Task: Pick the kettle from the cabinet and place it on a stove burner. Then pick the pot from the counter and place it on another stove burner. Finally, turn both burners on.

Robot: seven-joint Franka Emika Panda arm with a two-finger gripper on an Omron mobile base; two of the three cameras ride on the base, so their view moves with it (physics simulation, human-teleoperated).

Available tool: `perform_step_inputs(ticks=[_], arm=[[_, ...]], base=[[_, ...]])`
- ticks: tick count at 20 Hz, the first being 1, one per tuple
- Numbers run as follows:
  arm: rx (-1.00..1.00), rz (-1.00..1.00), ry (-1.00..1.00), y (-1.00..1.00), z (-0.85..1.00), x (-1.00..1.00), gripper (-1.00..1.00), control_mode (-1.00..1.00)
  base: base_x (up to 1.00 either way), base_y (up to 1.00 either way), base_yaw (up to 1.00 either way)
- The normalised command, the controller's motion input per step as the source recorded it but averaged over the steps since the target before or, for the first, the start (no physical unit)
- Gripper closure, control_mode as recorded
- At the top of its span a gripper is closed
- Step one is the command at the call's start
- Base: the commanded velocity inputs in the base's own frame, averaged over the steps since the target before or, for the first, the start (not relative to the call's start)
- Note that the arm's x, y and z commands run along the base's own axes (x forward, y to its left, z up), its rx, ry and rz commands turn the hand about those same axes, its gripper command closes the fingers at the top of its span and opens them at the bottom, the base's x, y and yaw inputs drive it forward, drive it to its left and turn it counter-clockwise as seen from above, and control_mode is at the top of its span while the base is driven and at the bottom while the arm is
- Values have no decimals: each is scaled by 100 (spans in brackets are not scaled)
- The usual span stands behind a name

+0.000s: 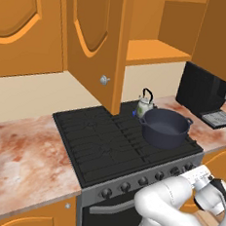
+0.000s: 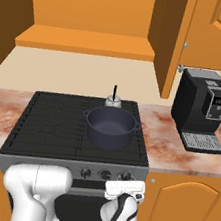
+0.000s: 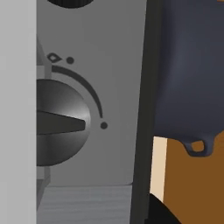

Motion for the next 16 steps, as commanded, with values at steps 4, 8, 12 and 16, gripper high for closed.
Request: perform_step_inputs(ticks=[4,8,12,16], arm=[[-14,3,0,-3,2,-8,100,-100],[-15,3,0,-3,2,-4,100,-100],[-15,2,0,-2,1,-5,100,-100],[-15,2,0,-1,1,-5,100,-100]], base=[[0,0,0],[0,0,0],[0,0,0],[0,0,0]])
